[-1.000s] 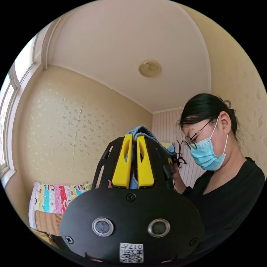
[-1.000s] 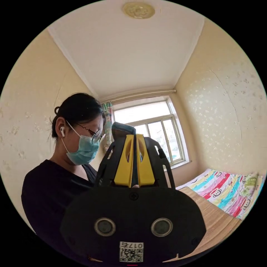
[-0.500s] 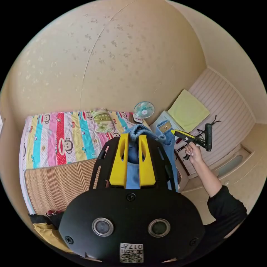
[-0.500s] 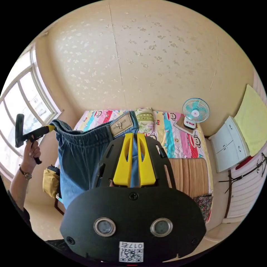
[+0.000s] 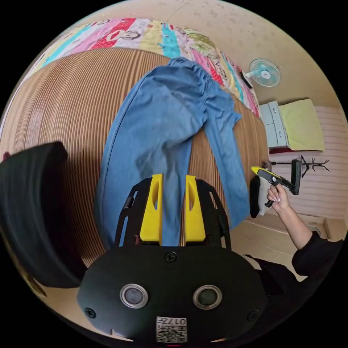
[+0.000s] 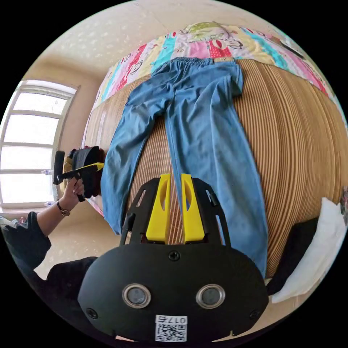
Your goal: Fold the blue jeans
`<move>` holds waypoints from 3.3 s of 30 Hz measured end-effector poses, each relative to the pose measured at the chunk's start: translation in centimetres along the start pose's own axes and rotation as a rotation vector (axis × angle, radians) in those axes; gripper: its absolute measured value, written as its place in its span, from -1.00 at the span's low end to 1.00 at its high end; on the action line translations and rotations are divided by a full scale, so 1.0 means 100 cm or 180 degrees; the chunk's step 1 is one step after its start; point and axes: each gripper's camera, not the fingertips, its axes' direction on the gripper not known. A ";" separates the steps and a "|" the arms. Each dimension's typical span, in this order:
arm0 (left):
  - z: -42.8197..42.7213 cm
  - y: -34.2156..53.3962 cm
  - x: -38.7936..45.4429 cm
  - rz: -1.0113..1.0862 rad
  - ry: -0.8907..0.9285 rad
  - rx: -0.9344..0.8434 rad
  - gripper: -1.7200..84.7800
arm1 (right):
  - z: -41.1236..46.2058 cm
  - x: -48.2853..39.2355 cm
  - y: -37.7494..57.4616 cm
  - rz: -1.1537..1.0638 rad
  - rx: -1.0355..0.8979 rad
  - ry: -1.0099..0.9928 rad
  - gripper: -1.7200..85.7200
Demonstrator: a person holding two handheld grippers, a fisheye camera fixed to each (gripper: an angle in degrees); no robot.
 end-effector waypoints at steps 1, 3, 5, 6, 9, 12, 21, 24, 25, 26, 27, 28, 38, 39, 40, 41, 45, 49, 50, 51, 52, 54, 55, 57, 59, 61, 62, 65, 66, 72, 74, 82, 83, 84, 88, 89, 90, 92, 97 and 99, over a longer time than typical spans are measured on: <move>-0.001 0.029 -0.018 -0.0143 0.0015 0.0072 -0.74 | 0.026 0.001 0.013 0.0002 -0.0126 -0.0178 -0.89; -0.010 0.067 -0.041 -0.0345 -0.0049 0.0168 -0.74 | 0.060 -0.003 0.029 -0.0001 -0.0281 -0.0429 -0.88; -0.023 0.100 -0.062 -0.0492 -0.0145 0.0242 -0.74 | 0.099 -0.016 0.042 -0.0032 -0.0462 -0.0795 -0.87; -0.035 0.118 -0.072 -0.0536 -0.0237 0.0306 -0.74 | 0.108 -0.020 0.044 -0.0053 -0.0513 -0.0878 -0.86; -0.062 0.150 -0.099 -0.0625 -0.0581 0.0411 -0.74 | 0.152 -0.041 0.046 -0.0010 -0.0859 -0.1126 -0.82; -0.076 0.169 -0.139 -0.0729 -0.0618 0.0373 -0.74 | 0.185 -0.064 0.046 -0.0203 -0.1263 -0.1123 -0.76; -0.076 0.190 -0.196 -0.0542 -0.0270 0.0053 -0.72 | 0.208 -0.060 0.072 -0.0248 -0.1598 -0.1061 -0.77; -0.076 0.201 -0.209 -0.0477 -0.0409 0.0075 -0.79 | 0.202 -0.049 0.084 -0.0173 -0.1539 -0.0921 -0.77; -0.077 0.203 -0.216 -0.0489 -0.0453 0.0061 -0.83 | 0.202 -0.043 0.089 -0.0083 -0.1474 -0.0919 -0.78; -0.077 0.203 -0.220 -0.0498 -0.0446 0.0054 -0.84 | 0.207 -0.038 0.091 0.0078 -0.1440 -0.0956 -0.78; -0.079 0.204 -0.228 -0.0522 -0.0391 0.0036 -0.88 | 0.210 -0.037 0.090 0.0135 -0.1426 -0.1030 -0.79; -0.079 0.207 -0.236 -0.0565 -0.0309 0.0005 -0.90 | 0.219 -0.038 0.089 0.0269 -0.1448 -0.1177 -0.81; -0.117 0.258 -0.304 -0.0607 0.0228 -0.0372 -0.96 | 0.202 -0.065 0.132 -0.0341 -0.1770 -0.1015 -0.92; -0.122 0.266 -0.312 -0.0530 0.0180 -0.0434 -0.96 | 0.199 -0.064 0.139 -0.0378 -0.1786 -0.1005 -0.92; -0.124 0.273 -0.321 -0.0462 0.0169 -0.0512 -0.96 | 0.195 -0.063 0.152 -0.0440 -0.1833 -0.0920 -0.92; -0.123 0.276 -0.326 -0.0433 0.0204 -0.0563 -0.96 | 0.195 -0.062 0.164 -0.0490 -0.1889 -0.0839 -0.92; -0.098 0.289 -0.348 -0.0271 0.0306 -0.1026 -0.96 | 0.213 -0.062 0.197 -0.0481 -0.2035 -0.0744 -0.92; -0.074 0.300 -0.357 -0.0149 -0.0048 -0.1257 -0.94 | 0.240 -0.074 0.219 -0.0585 -0.2184 -0.0753 -0.91; -0.073 0.302 -0.361 -0.0204 -0.0099 -0.1237 -0.93 | 0.243 -0.078 0.223 -0.0666 -0.2207 -0.0794 -0.91; -0.072 0.309 -0.367 -0.0352 -0.0211 -0.1197 -0.92 | 0.242 -0.080 0.225 -0.0714 -0.2211 -0.0823 -0.91; -0.073 0.318 -0.373 -0.0503 -0.0325 -0.1148 -0.90 | 0.237 -0.082 0.228 -0.0816 -0.2183 -0.0891 -0.91; -0.077 0.339 -0.378 -0.0777 -0.0436 -0.1018 -0.85 | 0.221 -0.076 0.232 -0.0888 -0.2077 -0.0895 -0.90; -0.080 0.355 -0.379 -0.0995 -0.0476 -0.0904 -0.84 | 0.207 -0.065 0.234 -0.0838 -0.1983 -0.0819 -0.90; -0.081 0.375 -0.374 -0.1330 -0.0382 -0.0750 -0.84 | 0.179 -0.035 0.236 -0.0661 -0.1783 -0.0686 -0.90; -0.079 0.384 -0.357 -0.1651 -0.0198 -0.0609 -0.84 | 0.132 0.023 0.236 -0.0382 -0.1398 -0.0376 -0.90; -0.067 0.373 -0.301 -0.1398 0.0040 -0.0302 -0.84 | 0.090 0.077 0.236 -0.0044 -0.1036 0.0034 -0.90; -0.062 0.366 -0.282 -0.1252 0.0088 -0.0263 -0.84 | 0.061 0.110 0.237 0.0121 -0.0779 0.0327 -0.90; -0.010 0.319 -0.179 -0.0337 0.0310 -0.0309 -0.80 | 0.001 0.177 0.240 0.0416 -0.0369 0.0833 -0.90; 0.014 0.302 -0.140 -0.0009 0.0428 -0.0344 -0.78 | -0.008 0.188 0.242 0.0482 -0.0328 0.0865 -0.90; 0.128 0.242 -0.018 0.0505 0.1154 -0.0670 -0.75 | -0.046 0.254 0.272 0.0786 -0.0182 0.0766 -0.85; 0.156 0.227 -0.005 0.0287 0.1036 -0.0828 -0.73 | -0.035 0.256 0.287 0.0568 -0.0384 0.0702 -0.81; 0.238 0.244 0.028 0.0189 0.0431 -0.1099 -0.89 | -0.038 0.247 0.354 0.0514 -0.0406 0.0438 -0.90; 0.241 0.247 0.027 0.0191 0.0492 -0.1161 -0.91 | -0.041 0.246 0.365 0.0497 -0.0483 0.0273 -0.91; 0.243 0.253 0.025 0.0183 0.0543 -0.1329 -0.92 | -0.042 0.245 0.372 0.0468 -0.0540 0.0148 -0.91; 0.228 0.289 0.016 0.0271 0.0558 -0.1496 -0.91 | -0.052 0.228 0.434 0.0099 -0.0878 -0.0327 -0.92; 0.222 0.295 0.013 0.0233 0.0585 -0.1456 -0.89 | -0.058 0.220 0.452 0.0063 -0.0984 -0.0345 -0.93; 0.210 0.305 0.006 0.0154 0.0668 -0.1359 -0.84 | -0.062 0.215 0.459 0.0041 -0.0996 -0.0386 -0.93; 0.190 0.318 -0.001 0.0018 0.0786 -0.1210 -0.72 | -0.088 0.192 0.475 -0.0018 -0.0862 -0.0571 -0.93; 0.145 0.330 0.034 0.0288 0.1028 -0.0917 -0.66 | -0.126 0.134 0.466 -0.0448 -0.0738 -0.0797 -0.93; 0.142 0.328 0.055 0.0474 0.1035 -0.0922 -0.65 | -0.123 0.119 0.456 -0.0585 -0.0861 -0.1053 -0.93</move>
